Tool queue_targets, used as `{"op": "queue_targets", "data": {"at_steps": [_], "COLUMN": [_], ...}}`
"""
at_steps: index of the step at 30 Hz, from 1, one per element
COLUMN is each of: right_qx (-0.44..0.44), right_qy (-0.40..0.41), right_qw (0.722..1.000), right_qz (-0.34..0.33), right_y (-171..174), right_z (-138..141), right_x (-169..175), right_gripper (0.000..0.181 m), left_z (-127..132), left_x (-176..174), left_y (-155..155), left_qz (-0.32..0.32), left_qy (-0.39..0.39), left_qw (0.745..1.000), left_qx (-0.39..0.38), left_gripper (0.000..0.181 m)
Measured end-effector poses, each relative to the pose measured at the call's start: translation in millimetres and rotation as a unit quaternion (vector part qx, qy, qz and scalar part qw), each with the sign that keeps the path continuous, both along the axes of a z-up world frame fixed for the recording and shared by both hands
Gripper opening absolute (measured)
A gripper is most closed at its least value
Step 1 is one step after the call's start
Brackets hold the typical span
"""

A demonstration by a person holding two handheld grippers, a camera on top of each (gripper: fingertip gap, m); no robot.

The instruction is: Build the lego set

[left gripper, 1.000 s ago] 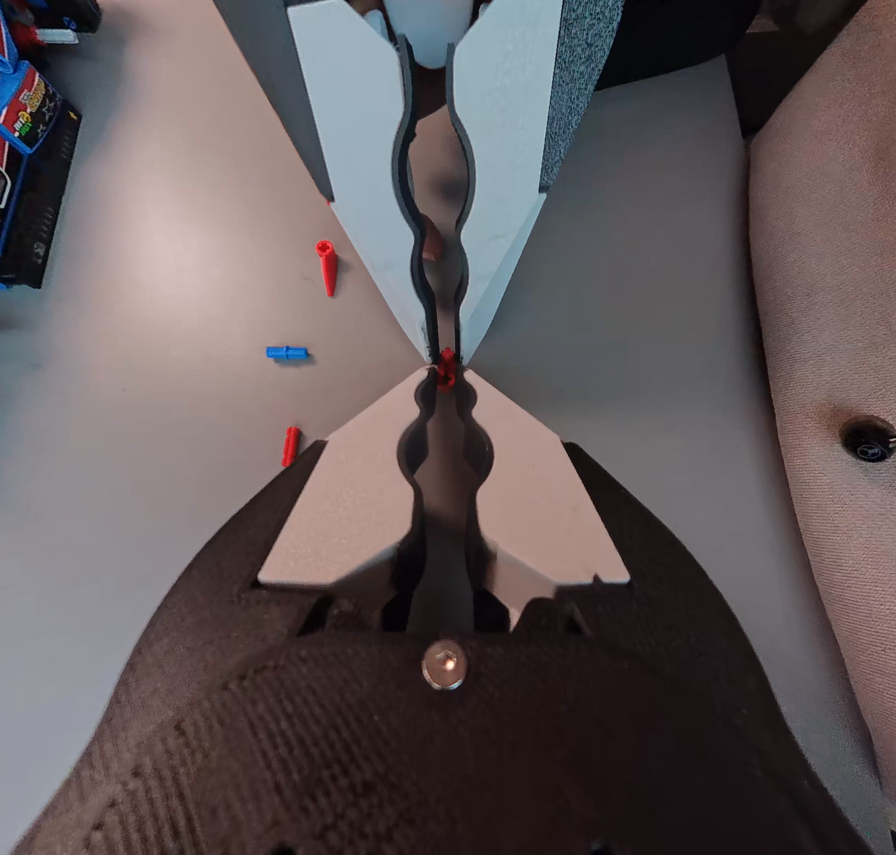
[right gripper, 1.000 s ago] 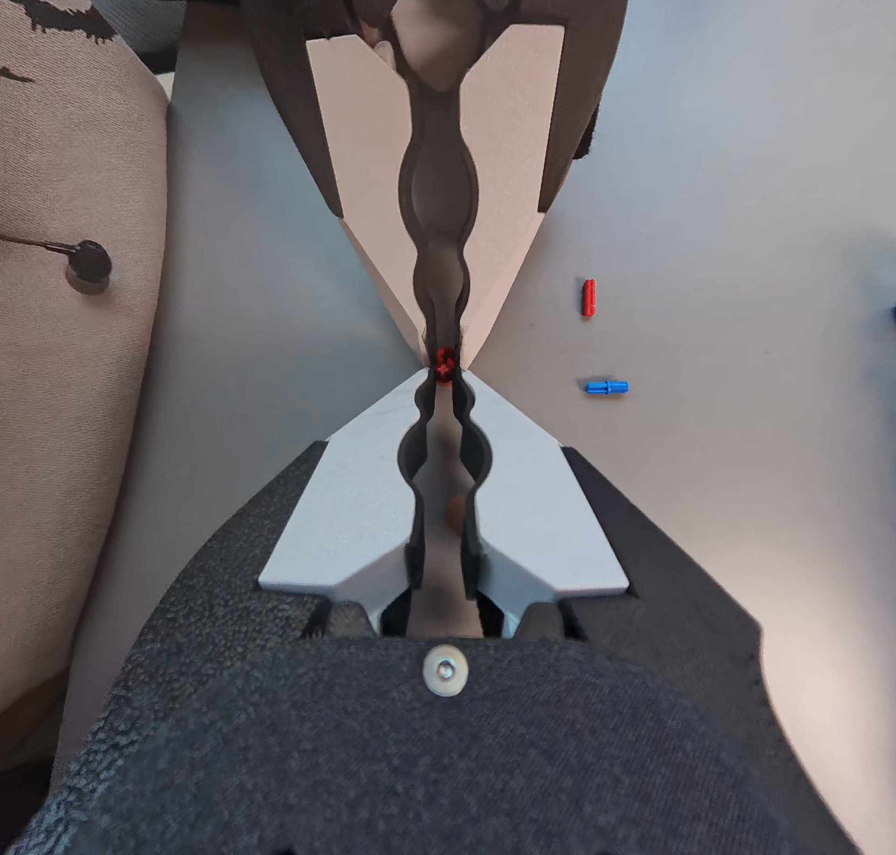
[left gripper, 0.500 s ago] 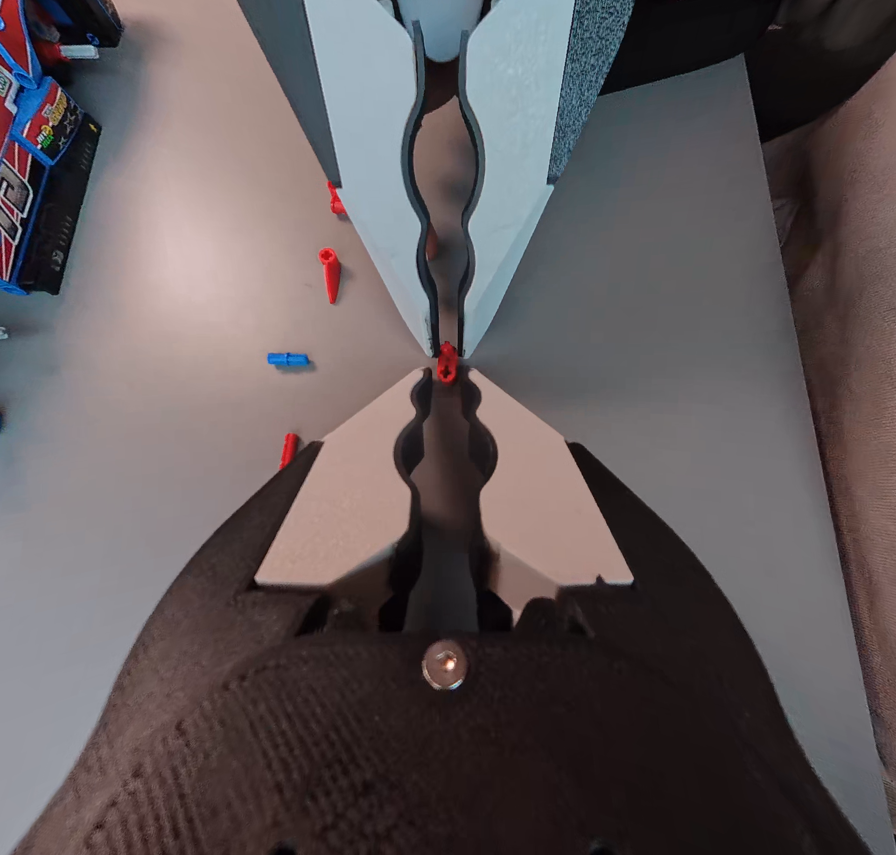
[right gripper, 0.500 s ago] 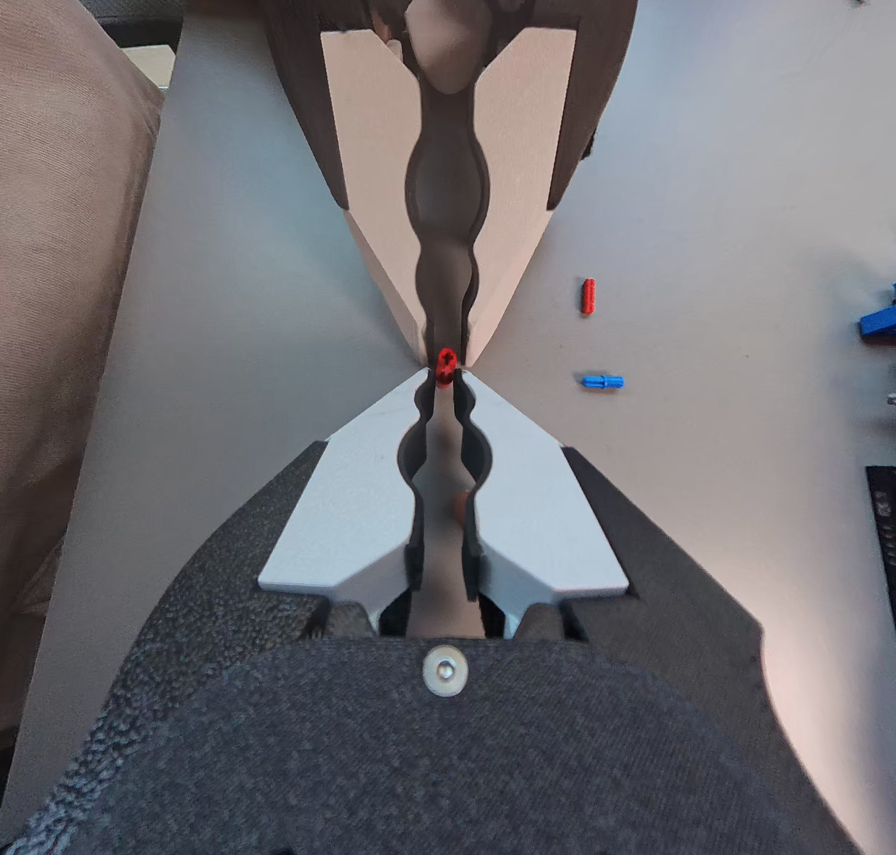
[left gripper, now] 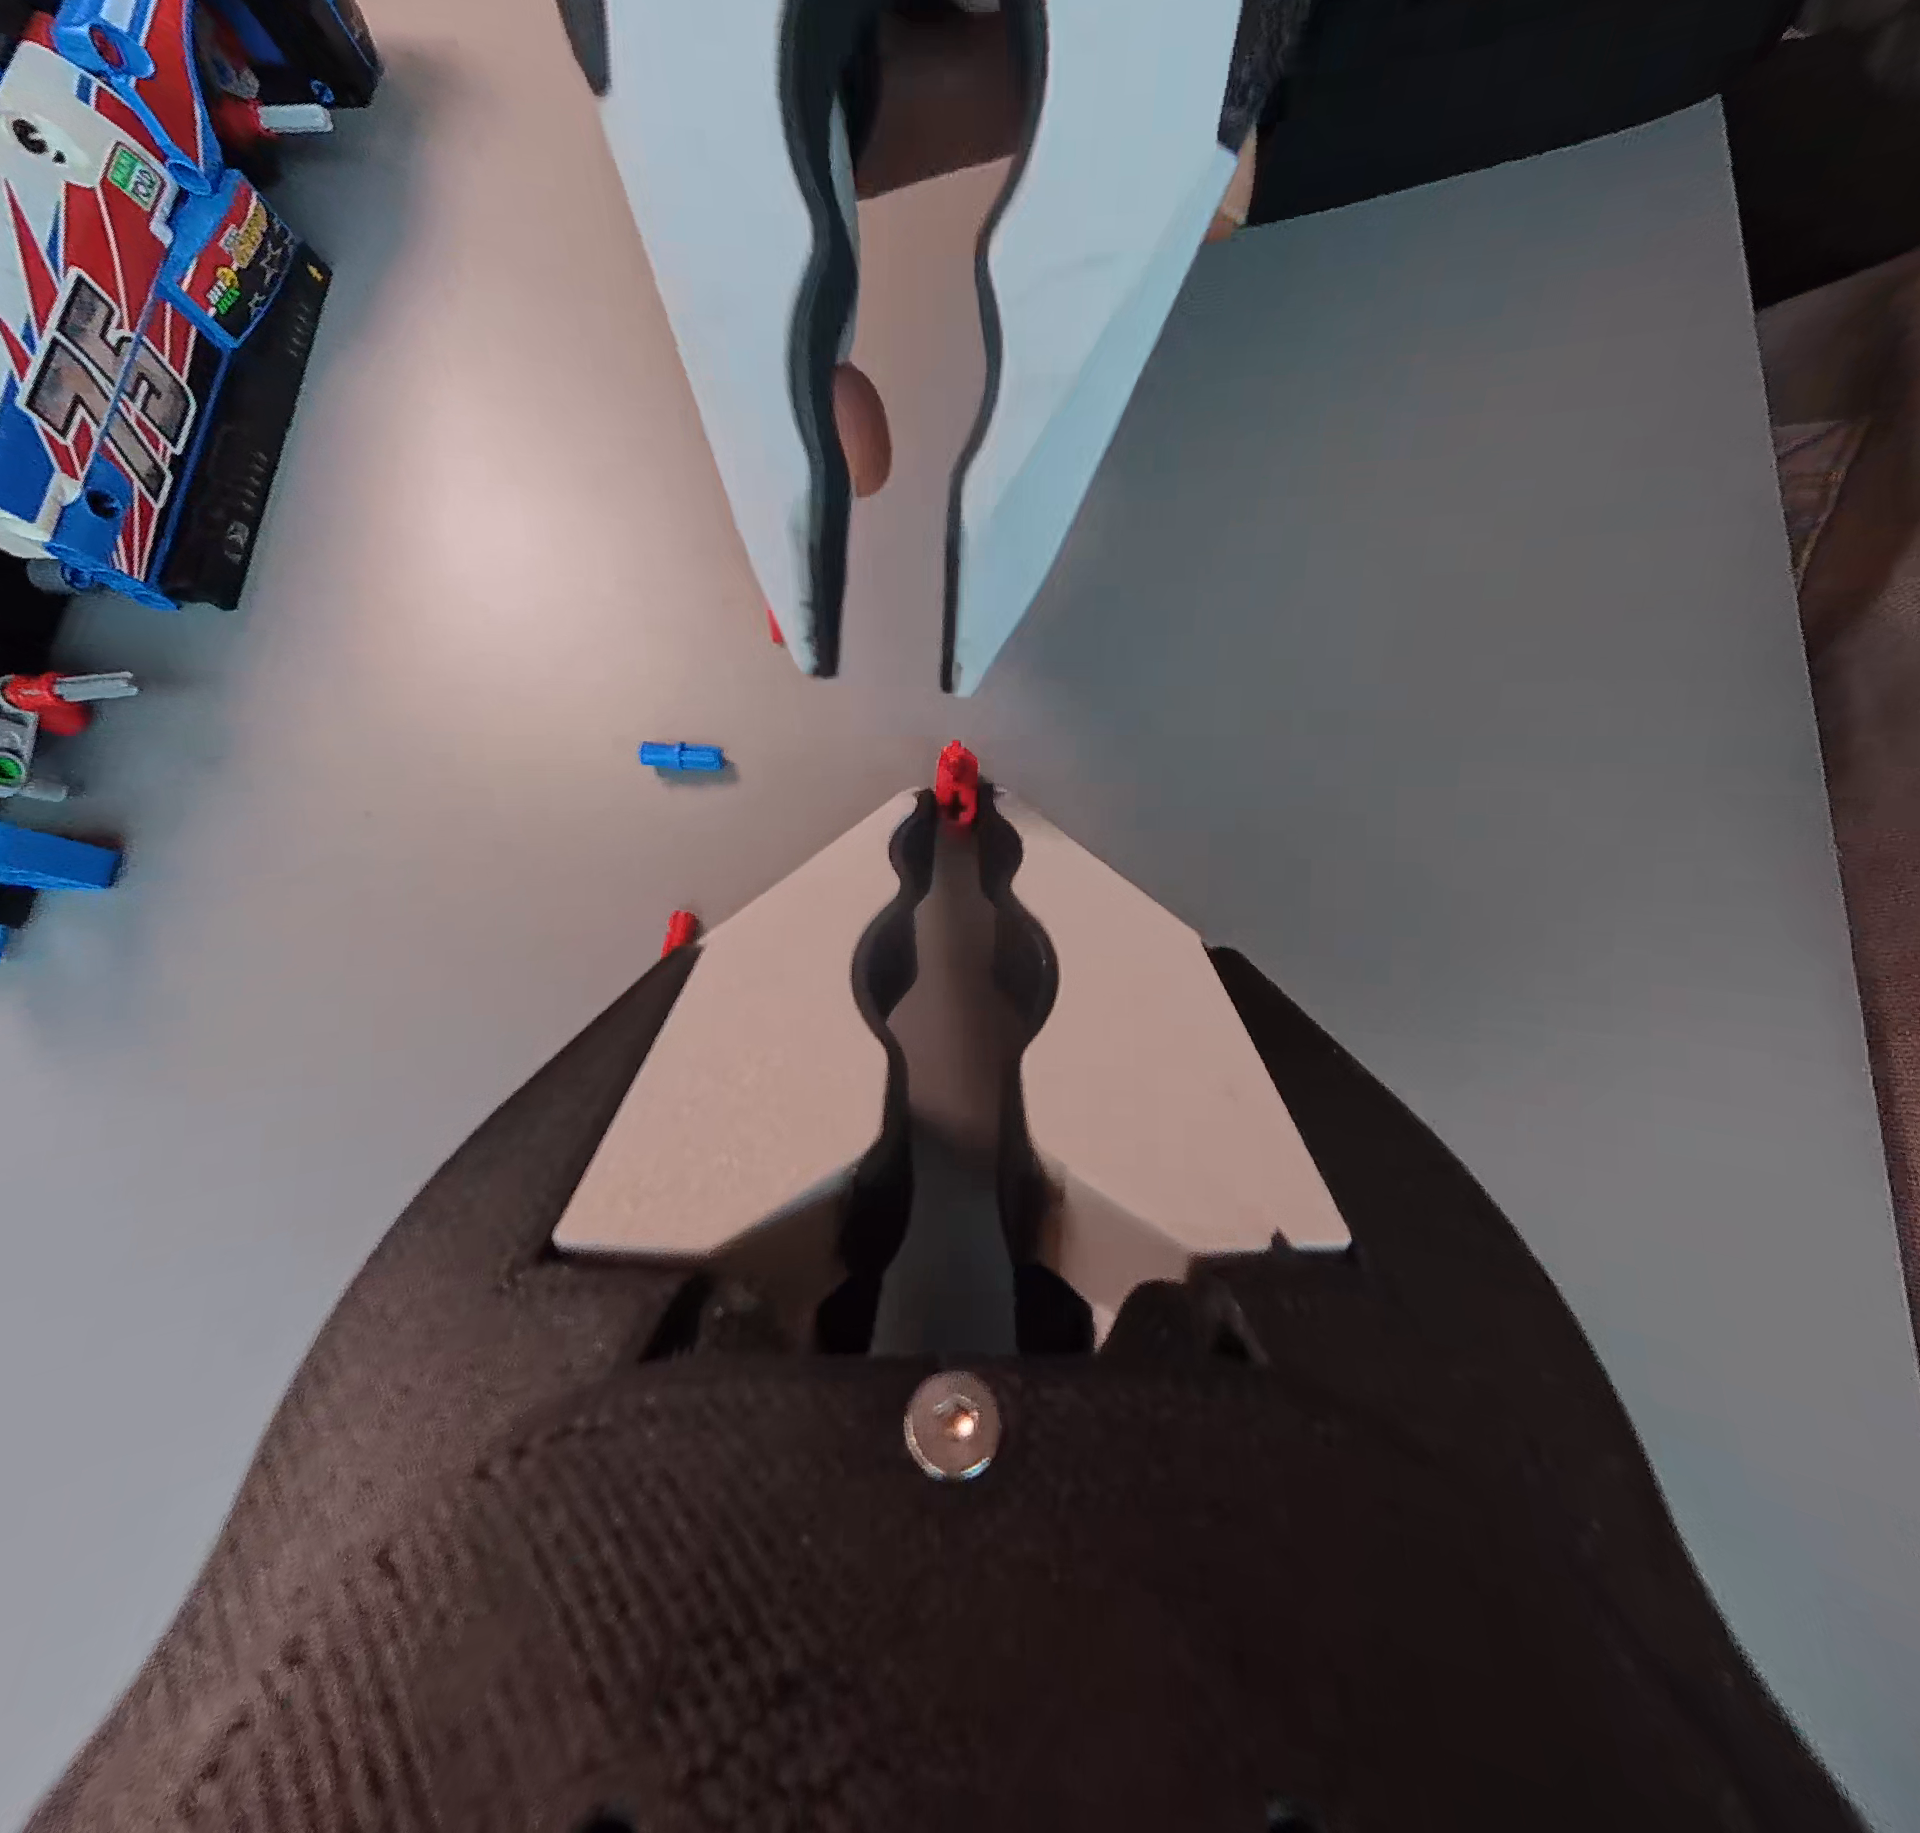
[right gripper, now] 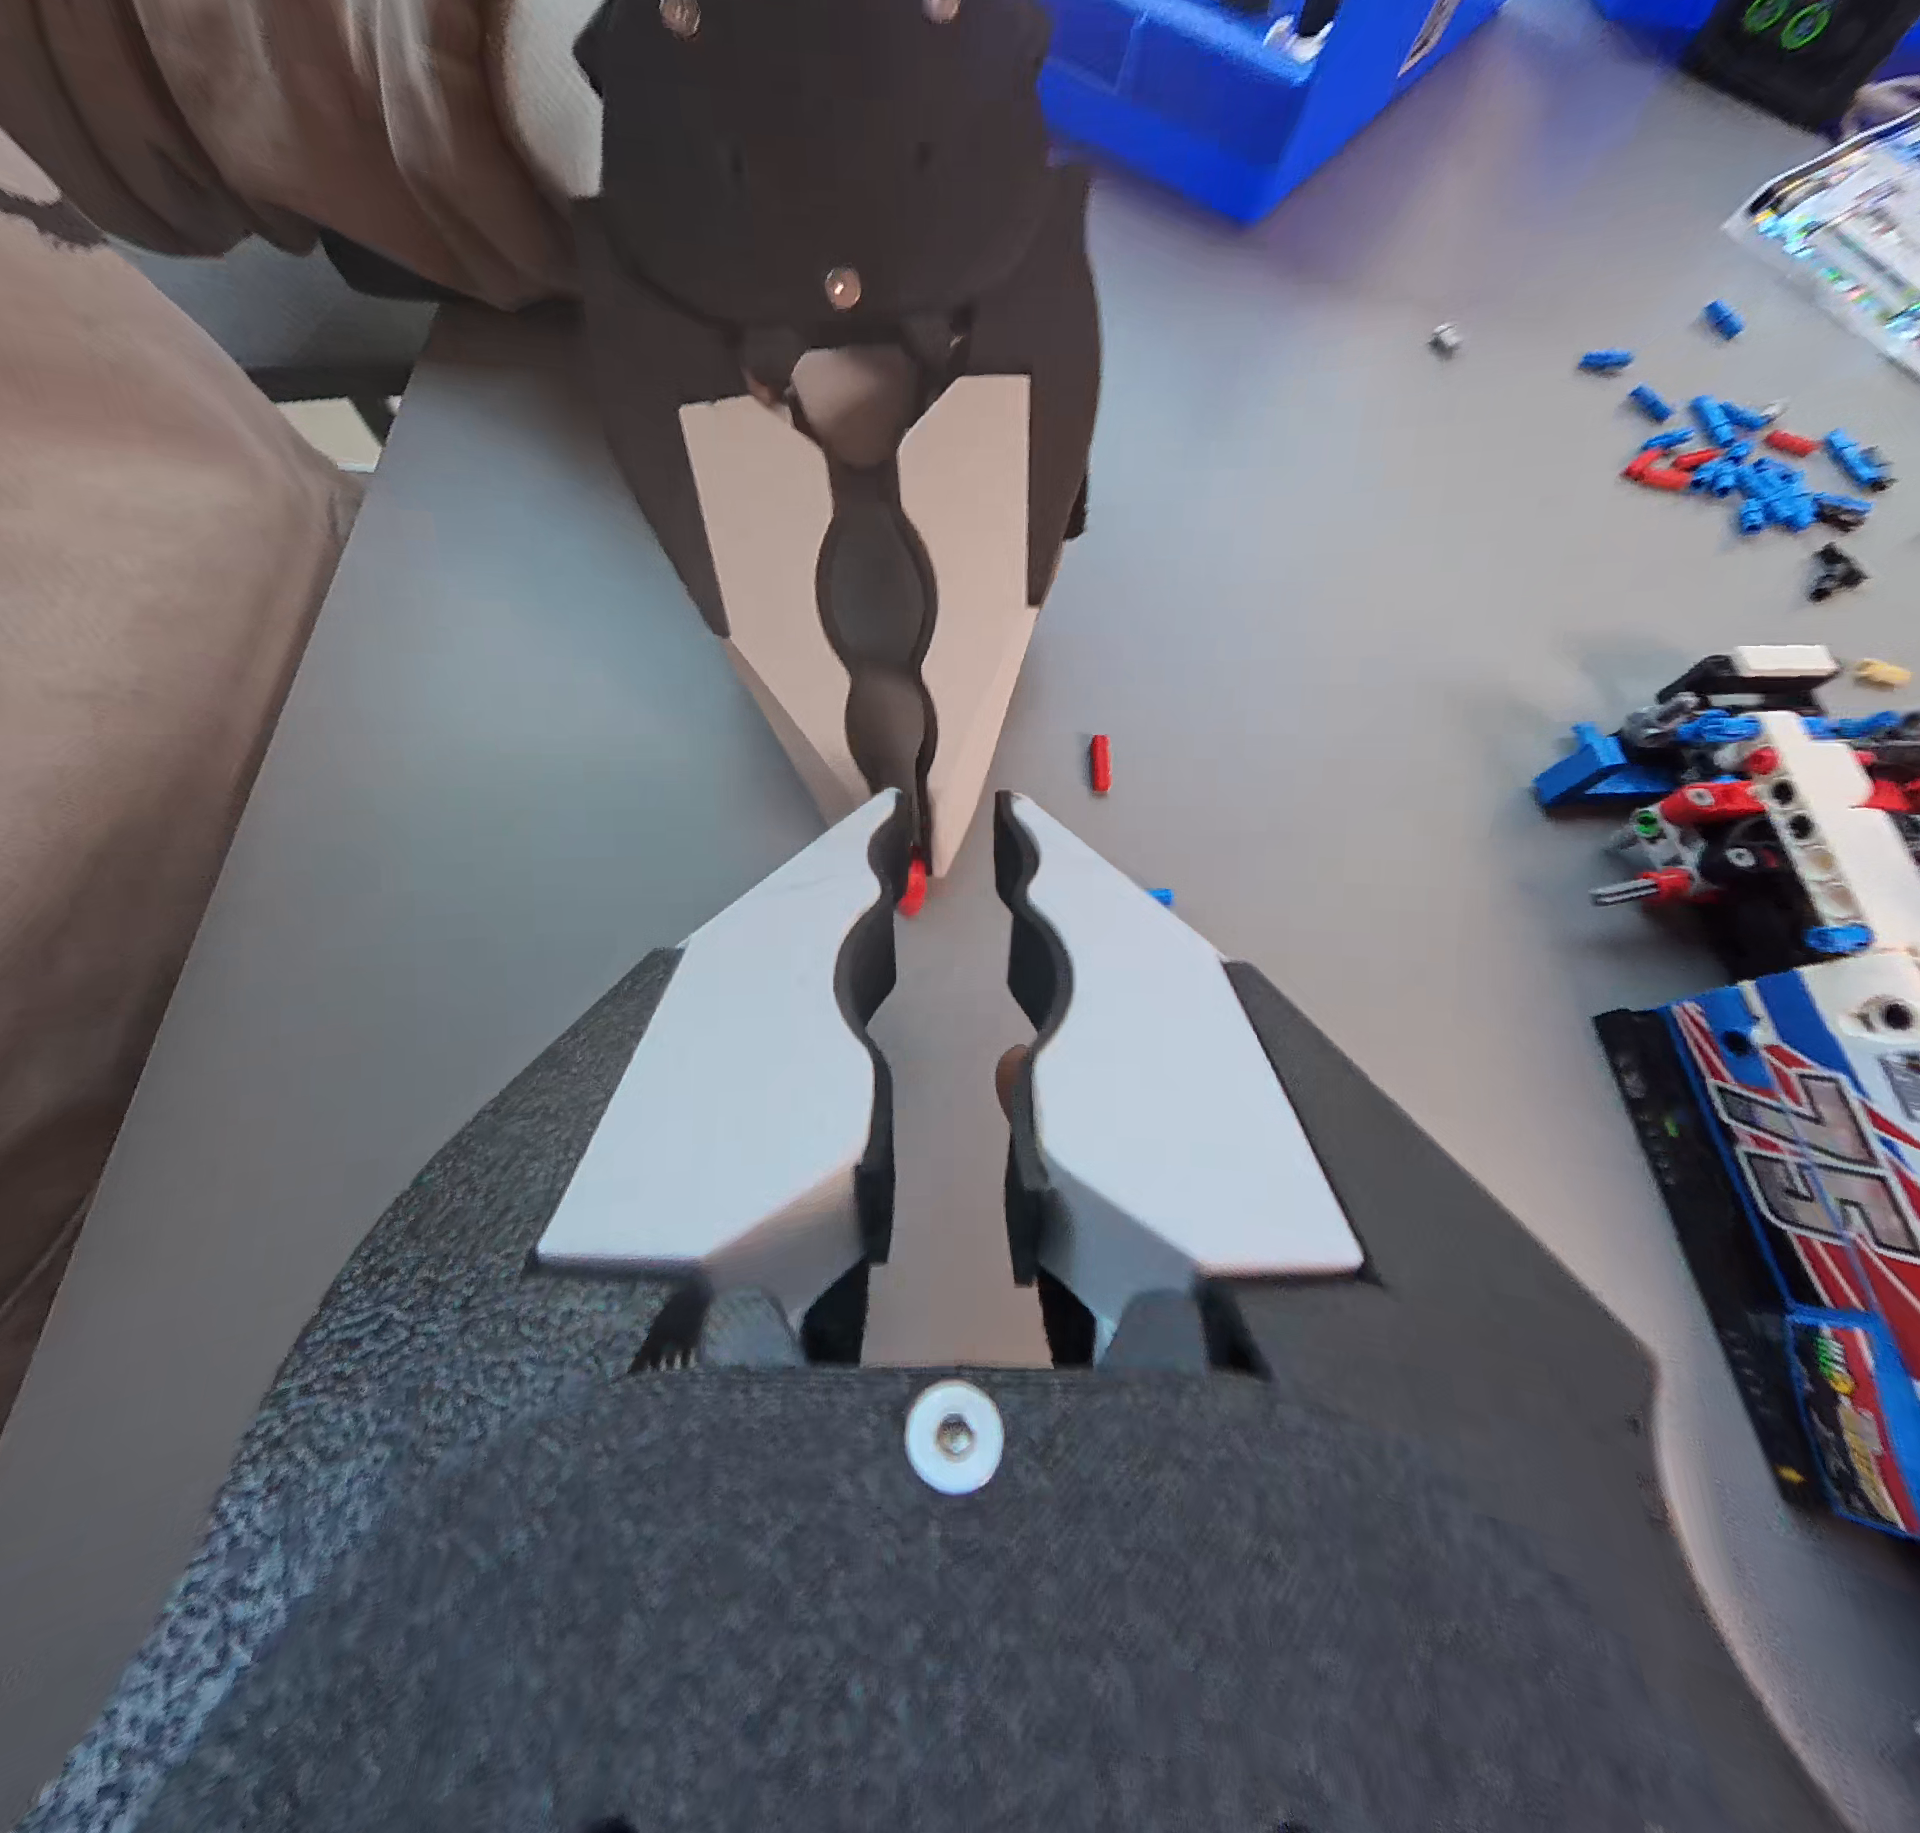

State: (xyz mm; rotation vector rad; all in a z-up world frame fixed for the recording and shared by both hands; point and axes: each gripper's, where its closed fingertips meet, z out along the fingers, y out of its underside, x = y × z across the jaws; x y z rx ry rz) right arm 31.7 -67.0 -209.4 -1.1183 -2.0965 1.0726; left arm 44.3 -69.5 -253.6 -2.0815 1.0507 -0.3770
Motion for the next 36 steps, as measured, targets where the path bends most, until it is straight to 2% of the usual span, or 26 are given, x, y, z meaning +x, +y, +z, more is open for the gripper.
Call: {"op": "queue_targets", "data": {"at_steps": [6, 12, 16, 22, 29, 36], "right_qx": [-0.043, -0.045, -0.043, -0.054, -0.042, -0.040], "right_qy": [0.105, 0.142, 0.150, 0.152, 0.155, 0.134], "right_qw": [0.990, 0.977, 0.966, 0.954, 0.949, 0.955], "right_qz": [-0.080, -0.156, -0.208, -0.251, -0.270, -0.262], "right_y": [33.6, 69.3, 91.5, 108.4, 115.0, 108.1], "right_z": [39.7, 54.1, 56.1, 54.9, 52.3, 39.0], "right_x": [-10.7, -8.6, -6.2, -4.0, -5.2, -10.2], "right_gripper": [0.014, 0.012, 0.010, 0.008, 0.007, 0.007], "left_z": [0.3, 0.3, 0.5, 0.3, 0.3, 0.5], "left_x": [-3.5, -8.2, -9.1, -8.7, -9.6, -11.0], "left_y": [4.3, 4.8, 4.3, 3.8, 5.7, 7.3], "left_qz": [0.012, 0.019, 0.018, 0.017, 0.030, 0.037], "left_qy": [-0.006, -0.002, 0.003, 0.001, -0.005, -0.007], "left_qw": [1.000, 1.000, 1.000, 1.000, 0.999, 0.999], "left_qx": [0.007, 0.011, 0.014, 0.014, 0.010, 0.012], "left_gripper": [0.008, 0.008, 0.008, 0.005, 0.005, 0.005]}}
